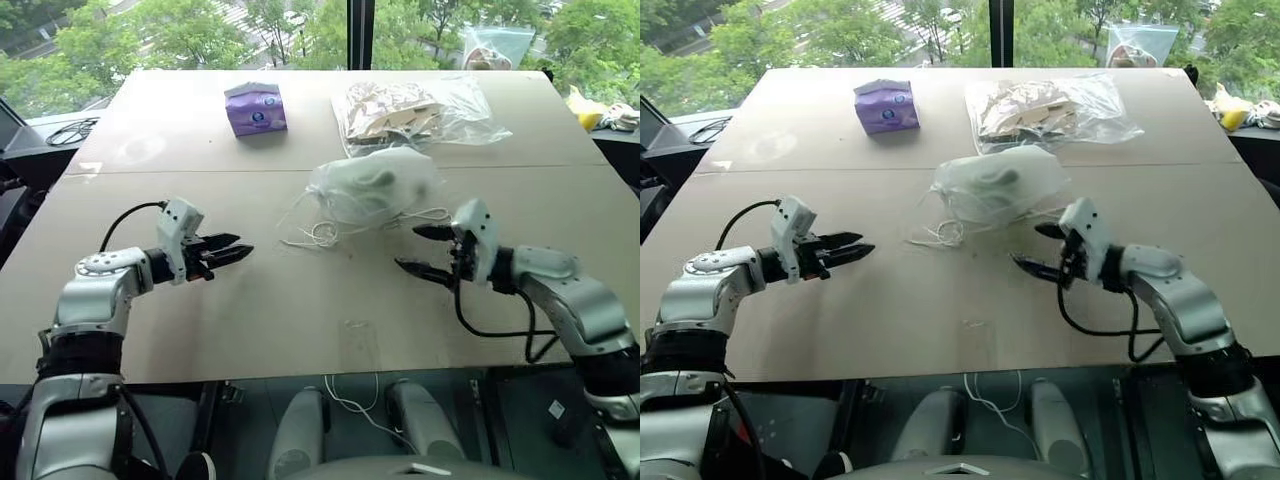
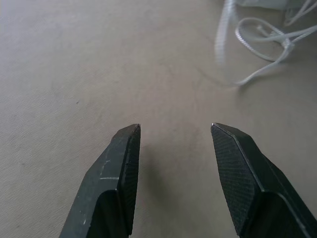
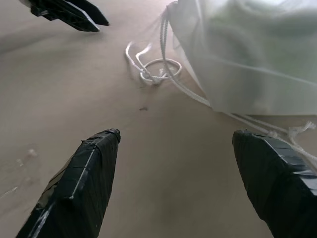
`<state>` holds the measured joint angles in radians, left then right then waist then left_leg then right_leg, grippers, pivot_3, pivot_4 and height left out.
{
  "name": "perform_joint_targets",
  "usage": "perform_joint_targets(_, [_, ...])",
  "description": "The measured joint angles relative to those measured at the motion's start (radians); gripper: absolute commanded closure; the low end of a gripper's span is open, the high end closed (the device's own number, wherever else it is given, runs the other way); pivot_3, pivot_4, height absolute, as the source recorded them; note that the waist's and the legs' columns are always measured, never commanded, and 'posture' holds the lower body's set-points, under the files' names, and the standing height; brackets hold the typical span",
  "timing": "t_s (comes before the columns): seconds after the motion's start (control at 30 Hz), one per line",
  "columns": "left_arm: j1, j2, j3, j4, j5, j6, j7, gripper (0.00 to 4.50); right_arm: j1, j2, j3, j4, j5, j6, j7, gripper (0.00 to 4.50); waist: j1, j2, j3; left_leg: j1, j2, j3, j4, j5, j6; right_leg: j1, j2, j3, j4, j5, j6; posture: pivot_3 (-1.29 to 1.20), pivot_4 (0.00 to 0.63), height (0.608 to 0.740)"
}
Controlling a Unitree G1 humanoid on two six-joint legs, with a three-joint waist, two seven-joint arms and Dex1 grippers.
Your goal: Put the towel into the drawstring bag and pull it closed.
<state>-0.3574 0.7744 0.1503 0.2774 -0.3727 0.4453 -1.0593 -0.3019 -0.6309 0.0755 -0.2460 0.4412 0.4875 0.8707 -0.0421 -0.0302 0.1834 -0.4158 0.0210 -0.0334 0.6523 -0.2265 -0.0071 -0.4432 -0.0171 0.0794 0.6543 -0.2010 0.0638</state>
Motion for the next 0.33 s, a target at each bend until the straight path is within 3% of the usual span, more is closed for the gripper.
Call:
perform_joint_targets(0.2, [0.149,-0.036,0.019,-0.098,0.002,-0.121,0.035,2.21,0.183,-0.064,-0.186,0.182,-0.012,-0.247,0.100,0.58,0.001,0.000,0.000,0.002,0.001,0.001,0.001,0.000,0.000,0.002,0.000,0.000,-0.002,-0.002,-0.003,0.00,0.150,0.740])
perform_joint_targets(0.33, [0.179,-0.037,0.024,-0.140,-0.002,-0.132,0.034,2.21,0.236,-0.101,-0.258,0.277,-0.012,-0.304,0.141,0.58,0.000,0.000,0.000,0.002,0.001,0.001,0.001,0.000,0.000,0.003,0.000,0.001,-0.001,-0.002,-0.003,0.00,0.150,0.740])
